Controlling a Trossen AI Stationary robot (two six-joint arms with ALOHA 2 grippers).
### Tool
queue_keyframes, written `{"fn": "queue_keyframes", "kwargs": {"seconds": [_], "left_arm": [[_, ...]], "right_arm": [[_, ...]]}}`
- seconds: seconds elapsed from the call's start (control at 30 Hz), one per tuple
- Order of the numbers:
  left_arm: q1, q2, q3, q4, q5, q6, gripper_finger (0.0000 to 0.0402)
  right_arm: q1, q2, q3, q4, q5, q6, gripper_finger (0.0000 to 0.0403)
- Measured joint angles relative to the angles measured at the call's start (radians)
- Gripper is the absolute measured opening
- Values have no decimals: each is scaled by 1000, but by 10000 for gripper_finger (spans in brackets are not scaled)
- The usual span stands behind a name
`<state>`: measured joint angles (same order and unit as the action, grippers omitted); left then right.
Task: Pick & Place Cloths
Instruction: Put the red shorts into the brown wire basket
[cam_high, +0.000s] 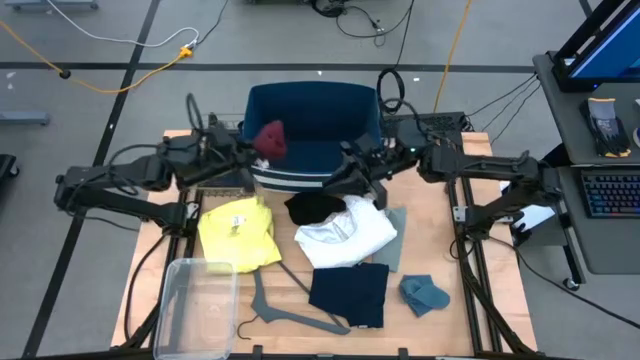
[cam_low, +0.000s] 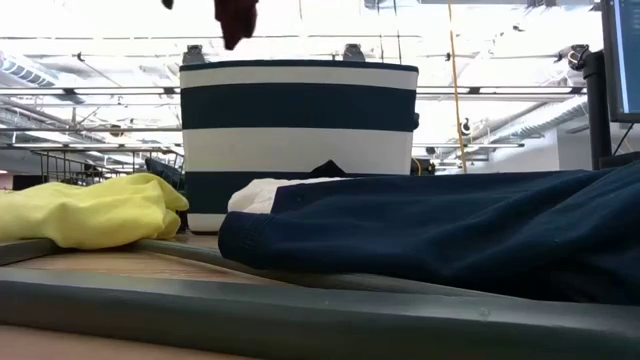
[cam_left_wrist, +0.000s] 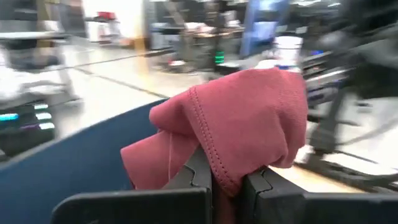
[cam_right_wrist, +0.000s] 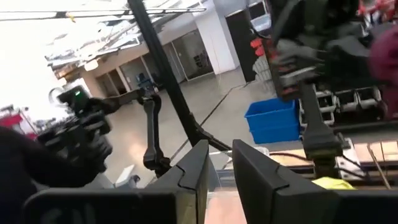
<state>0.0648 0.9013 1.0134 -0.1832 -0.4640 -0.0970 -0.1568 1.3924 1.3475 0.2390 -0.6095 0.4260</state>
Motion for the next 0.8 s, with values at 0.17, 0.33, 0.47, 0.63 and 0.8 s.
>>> {"fn": "queue_keyframes", "kwargs": {"seconds": [0.17,0.33,0.47,0.63,0.8], "left_arm": [[-1,-35,0,-37,-227,45,15],[1,-37,0,-37,-476,101,15],[17,-32,0,-89,-637,113,15],[62,-32,0,-198,-752,39,15],[140,-31,0,-345,-720,-91,15]], "right_arm": [[2,-61,0,-129,11,-97,55],[1,-116,0,-298,64,-165,46],[4,-157,0,-467,204,-241,39],[4,-211,-1,-633,380,-300,18],[4,-262,-1,-714,457,-330,3]]}}
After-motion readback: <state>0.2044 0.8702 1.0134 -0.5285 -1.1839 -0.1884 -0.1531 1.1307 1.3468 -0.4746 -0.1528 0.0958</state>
